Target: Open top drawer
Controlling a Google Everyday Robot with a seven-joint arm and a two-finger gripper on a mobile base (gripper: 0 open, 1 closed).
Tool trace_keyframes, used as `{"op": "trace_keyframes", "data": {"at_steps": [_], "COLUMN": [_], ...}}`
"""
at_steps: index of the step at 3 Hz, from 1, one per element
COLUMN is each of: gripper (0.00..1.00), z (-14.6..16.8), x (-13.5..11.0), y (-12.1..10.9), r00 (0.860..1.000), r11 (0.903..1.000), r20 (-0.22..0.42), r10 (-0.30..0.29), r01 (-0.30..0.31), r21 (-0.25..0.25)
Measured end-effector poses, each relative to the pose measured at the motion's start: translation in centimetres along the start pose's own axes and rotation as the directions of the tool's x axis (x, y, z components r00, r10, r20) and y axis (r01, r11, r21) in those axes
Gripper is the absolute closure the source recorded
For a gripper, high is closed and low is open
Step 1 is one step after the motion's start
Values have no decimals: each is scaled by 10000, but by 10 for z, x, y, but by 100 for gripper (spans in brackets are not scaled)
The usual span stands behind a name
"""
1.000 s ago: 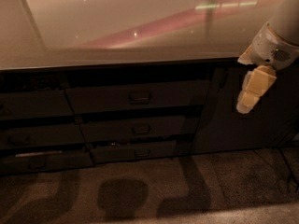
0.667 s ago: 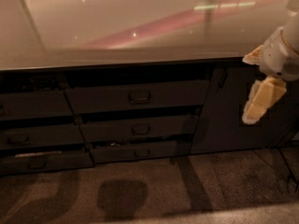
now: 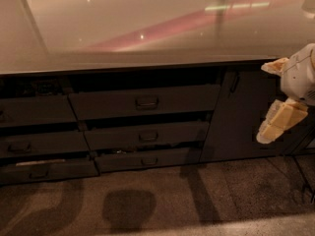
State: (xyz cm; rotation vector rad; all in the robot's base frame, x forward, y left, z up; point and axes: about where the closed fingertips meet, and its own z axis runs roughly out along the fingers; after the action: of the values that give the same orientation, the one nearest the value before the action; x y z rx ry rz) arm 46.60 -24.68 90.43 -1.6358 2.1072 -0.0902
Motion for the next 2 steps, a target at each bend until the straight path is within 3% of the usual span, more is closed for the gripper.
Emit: {"op": "trace_keyframes", "data": {"at_steps": [1,2], "gripper": [0,0], "z": [0,5], "x": [0,-7], "y": [0,1], "r00": [10000,9990], "r11": [10000,9998], "r20": [-1,-416], "r10": [0,-189], "r01": [0,185], "r21": [0,-98]}}
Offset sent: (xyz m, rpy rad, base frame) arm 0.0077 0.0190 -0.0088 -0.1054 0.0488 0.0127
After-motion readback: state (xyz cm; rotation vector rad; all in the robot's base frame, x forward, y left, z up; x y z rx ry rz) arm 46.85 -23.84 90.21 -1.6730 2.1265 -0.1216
